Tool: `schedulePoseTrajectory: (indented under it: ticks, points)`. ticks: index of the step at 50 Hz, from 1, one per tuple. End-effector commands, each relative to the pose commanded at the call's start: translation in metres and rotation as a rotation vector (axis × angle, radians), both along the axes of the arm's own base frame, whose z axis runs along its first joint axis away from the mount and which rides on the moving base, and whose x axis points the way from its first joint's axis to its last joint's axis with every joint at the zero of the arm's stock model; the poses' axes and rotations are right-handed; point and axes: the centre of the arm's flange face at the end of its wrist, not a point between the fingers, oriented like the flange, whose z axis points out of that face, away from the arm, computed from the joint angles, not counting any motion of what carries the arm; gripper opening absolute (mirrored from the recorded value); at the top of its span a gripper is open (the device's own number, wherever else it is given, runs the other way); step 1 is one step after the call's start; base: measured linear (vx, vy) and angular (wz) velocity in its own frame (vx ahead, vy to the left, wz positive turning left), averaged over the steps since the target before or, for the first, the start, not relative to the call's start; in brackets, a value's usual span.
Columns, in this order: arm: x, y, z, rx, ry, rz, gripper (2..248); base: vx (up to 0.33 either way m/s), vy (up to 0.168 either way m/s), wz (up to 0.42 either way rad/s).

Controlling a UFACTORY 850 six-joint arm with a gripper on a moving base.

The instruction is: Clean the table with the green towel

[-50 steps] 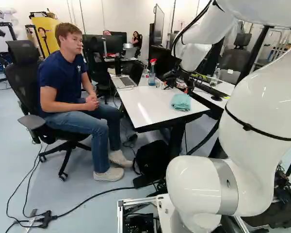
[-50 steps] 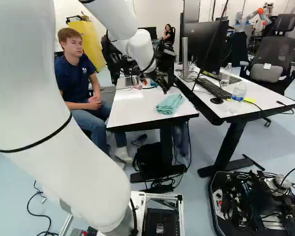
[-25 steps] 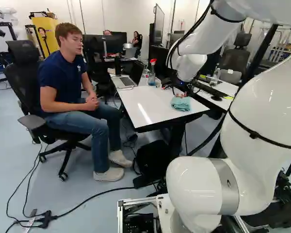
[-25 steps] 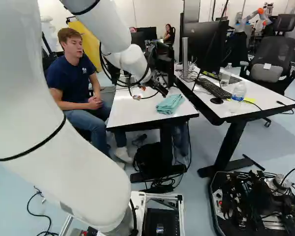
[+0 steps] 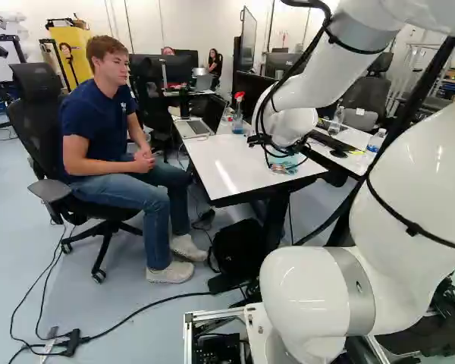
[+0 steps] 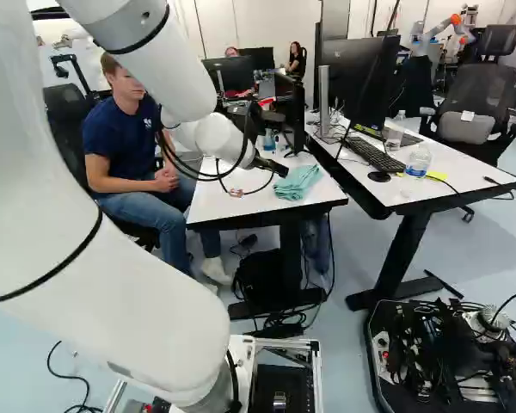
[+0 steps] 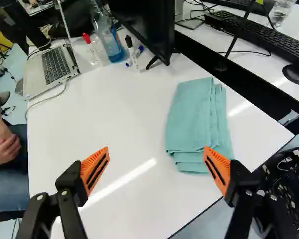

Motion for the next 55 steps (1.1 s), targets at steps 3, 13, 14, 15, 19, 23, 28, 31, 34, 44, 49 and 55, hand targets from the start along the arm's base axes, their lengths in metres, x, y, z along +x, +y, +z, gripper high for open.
schedulePoseTrajectory:
  ticks: [3, 13, 14, 15, 19, 23, 28, 31, 34, 44, 49, 55]
  points:
    - [-0.006, 0.004, -0.006, -0.014, -0.017, 0.013, 247, 0.000, 0.000, 0.000]
    - [-0.026, 0.014, -0.021, -0.052, -0.068, 0.053, 247, 0.000, 0.000, 0.000]
    - [-0.028, 0.015, -0.023, -0.055, -0.073, 0.057, 247, 0.000, 0.000, 0.000]
    - [-0.029, 0.016, -0.024, -0.058, -0.078, 0.061, 247, 0.000, 0.000, 0.000]
    - [-0.037, 0.020, -0.030, -0.070, -0.097, 0.076, 247, 0.000, 0.000, 0.000]
    - [-0.044, 0.023, -0.035, -0.081, -0.116, 0.091, 247, 0.000, 0.000, 0.000]
    - [-0.053, 0.028, -0.041, -0.094, -0.138, 0.110, 247, 0.000, 0.000, 0.000]
    - [-0.058, 0.030, -0.044, -0.100, -0.151, 0.120, 247, 0.000, 0.000, 0.000]
    - [-0.063, 0.032, -0.048, -0.106, -0.163, 0.131, 247, 0.000, 0.000, 0.000]
    - [-0.078, 0.039, -0.057, -0.122, -0.201, 0.163, 247, 0.000, 0.000, 0.000]
    - [-0.085, 0.042, -0.061, -0.129, -0.218, 0.177, 247, 0.000, 0.000, 0.000]
    - [-0.093, 0.045, -0.066, -0.135, -0.236, 0.193, 247, 0.000, 0.000, 0.000]
